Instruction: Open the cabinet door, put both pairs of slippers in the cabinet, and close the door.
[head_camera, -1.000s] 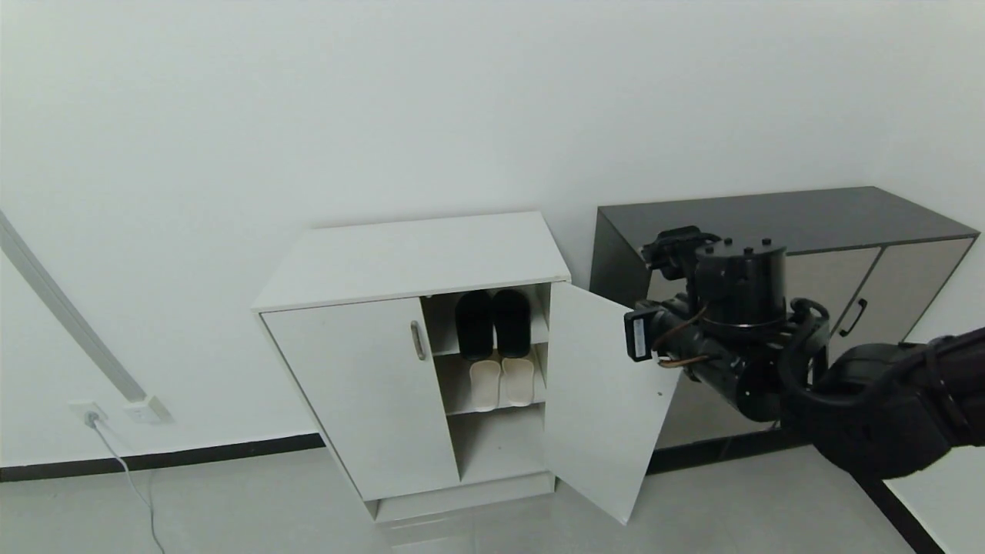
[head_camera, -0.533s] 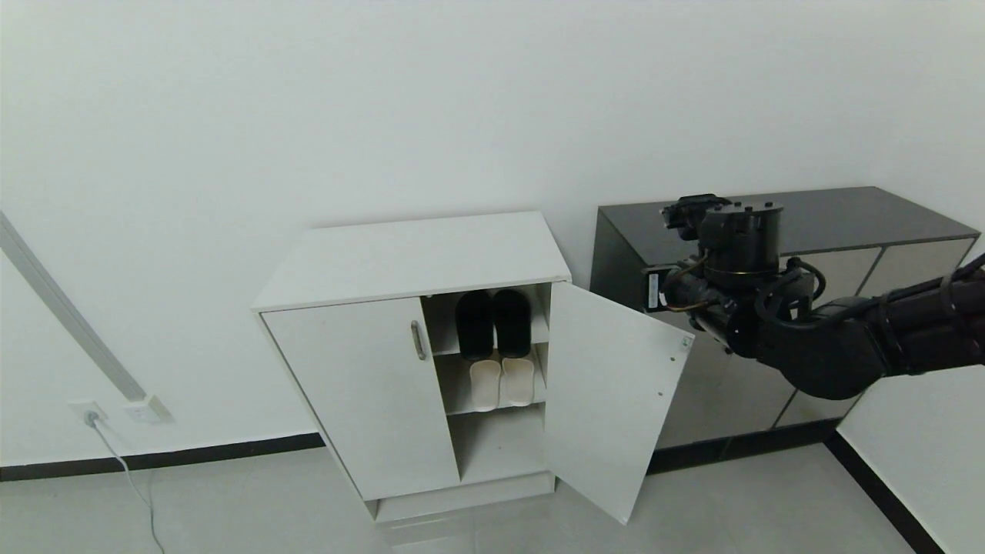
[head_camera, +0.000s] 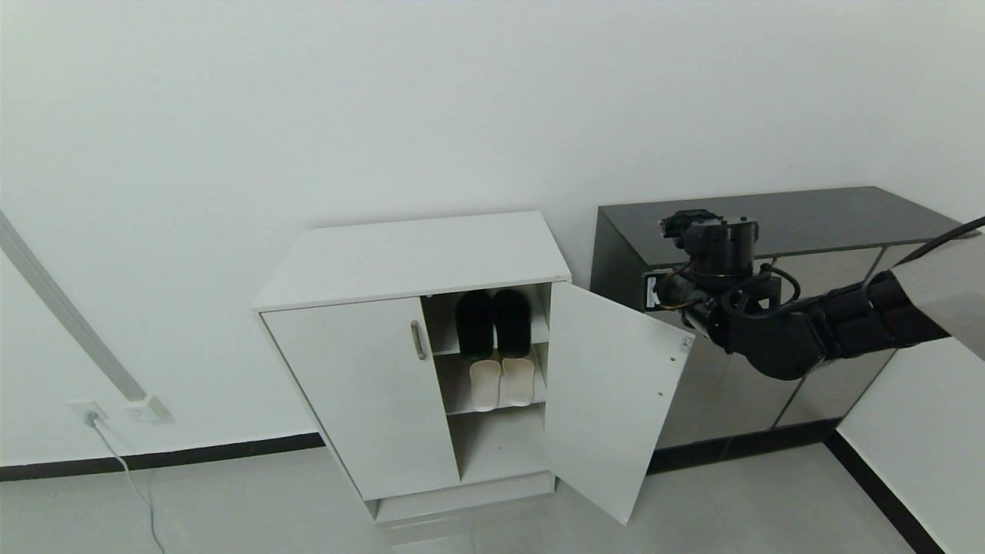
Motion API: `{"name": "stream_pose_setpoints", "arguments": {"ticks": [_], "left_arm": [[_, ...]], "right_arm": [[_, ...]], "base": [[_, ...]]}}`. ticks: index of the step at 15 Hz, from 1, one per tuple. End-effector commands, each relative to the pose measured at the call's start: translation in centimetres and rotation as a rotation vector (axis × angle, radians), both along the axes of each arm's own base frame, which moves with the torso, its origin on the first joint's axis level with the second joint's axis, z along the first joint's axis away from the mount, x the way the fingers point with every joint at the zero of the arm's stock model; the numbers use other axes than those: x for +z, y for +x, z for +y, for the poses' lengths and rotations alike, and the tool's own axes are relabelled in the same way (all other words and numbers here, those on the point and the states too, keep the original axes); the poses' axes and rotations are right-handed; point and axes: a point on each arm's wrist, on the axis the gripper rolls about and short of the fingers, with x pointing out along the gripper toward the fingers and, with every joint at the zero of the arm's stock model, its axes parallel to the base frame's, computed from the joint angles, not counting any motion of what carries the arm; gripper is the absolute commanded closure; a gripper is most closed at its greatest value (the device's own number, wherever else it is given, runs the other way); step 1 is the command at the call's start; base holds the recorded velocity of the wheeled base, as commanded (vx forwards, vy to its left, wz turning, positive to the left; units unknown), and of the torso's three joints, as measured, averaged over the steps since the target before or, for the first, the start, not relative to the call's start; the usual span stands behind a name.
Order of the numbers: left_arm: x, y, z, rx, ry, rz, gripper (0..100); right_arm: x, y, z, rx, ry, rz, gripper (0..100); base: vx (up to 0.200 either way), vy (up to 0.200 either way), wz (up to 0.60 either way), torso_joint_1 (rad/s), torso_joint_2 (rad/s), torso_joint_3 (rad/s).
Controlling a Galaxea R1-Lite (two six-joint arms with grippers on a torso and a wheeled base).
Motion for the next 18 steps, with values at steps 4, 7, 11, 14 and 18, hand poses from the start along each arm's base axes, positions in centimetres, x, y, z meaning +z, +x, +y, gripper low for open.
{"name": "stream_pose_setpoints", "arguments": {"ticks": [4, 7, 11, 14, 18], "left_arm": [[0.0, 0.0, 0.0, -0.001, 0.000, -0.001, 100], [0.0, 0.0, 0.0, -0.001, 0.001, 0.000, 100], [0.0, 0.0, 0.0, -0.002, 0.001, -0.001, 100], [0.0, 0.0, 0.0, -0.002, 0.001, -0.001, 100], [0.0, 0.0, 0.0, -0.002, 0.001, 0.000, 100]], "right_arm": [[-3.0, 3.1, -1.0, -0.036, 0.005, 0.040, 100], [-4.5, 4.2, -1.6, -0.049, -0.001, 0.060, 100], [-6.2, 5.1, -1.9, -0.053, 0.012, 0.089, 100], [-6.5, 5.2, -1.9, -0.048, 0.021, 0.096, 100], [-7.4, 5.5, -2.2, -0.059, 0.025, 0.114, 100]], "base": [[0.000, 0.000, 0.00, 0.000, 0.00, 0.000], [0.000, 0.000, 0.00, 0.000, 0.00, 0.000], [0.000, 0.000, 0.00, 0.000, 0.00, 0.000], [0.000, 0.000, 0.00, 0.000, 0.00, 0.000], [0.000, 0.000, 0.00, 0.000, 0.00, 0.000]]}}
